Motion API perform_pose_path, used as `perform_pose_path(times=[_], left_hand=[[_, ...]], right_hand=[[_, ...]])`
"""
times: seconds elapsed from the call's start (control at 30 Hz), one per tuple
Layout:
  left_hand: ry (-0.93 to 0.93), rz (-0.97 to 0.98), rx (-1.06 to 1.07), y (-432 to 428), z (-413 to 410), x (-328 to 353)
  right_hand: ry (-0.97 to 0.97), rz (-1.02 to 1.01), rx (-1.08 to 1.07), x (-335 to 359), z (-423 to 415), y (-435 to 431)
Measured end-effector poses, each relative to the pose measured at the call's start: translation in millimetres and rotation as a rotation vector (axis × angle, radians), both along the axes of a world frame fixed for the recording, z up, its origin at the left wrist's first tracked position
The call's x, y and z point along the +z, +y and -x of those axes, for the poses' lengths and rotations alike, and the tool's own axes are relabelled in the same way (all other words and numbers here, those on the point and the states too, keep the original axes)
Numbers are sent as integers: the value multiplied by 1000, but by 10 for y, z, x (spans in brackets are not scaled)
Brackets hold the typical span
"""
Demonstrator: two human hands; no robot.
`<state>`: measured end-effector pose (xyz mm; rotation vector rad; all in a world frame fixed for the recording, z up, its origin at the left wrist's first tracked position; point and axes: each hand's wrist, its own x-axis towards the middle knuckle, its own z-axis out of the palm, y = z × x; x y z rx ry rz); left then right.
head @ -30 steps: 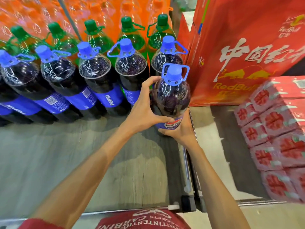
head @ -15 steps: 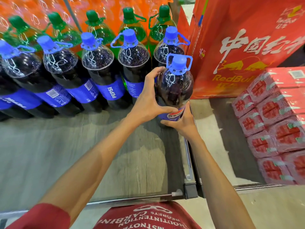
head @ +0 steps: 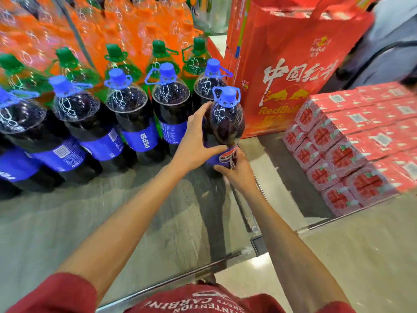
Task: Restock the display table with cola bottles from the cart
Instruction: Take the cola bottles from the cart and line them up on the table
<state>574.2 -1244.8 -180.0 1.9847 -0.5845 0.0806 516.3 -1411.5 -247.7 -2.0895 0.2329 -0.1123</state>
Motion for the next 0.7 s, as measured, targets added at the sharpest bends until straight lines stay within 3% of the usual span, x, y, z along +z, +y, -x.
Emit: perform_pose_path(times=[0.2,0.4,0.53,0.7], left_hand=[[34,-200,-41,344,80,-90],[-50,-688,-302,637,343,8],[-236,-1005,-410,760,458,112],[-403,-1170,-454,935,707,276]], right_hand=[[140,131,-155,274,453,161],[313,433,-105,505,819,522],[514,629,-148,658,1139,707],[685,779,-215,889,1678,926]])
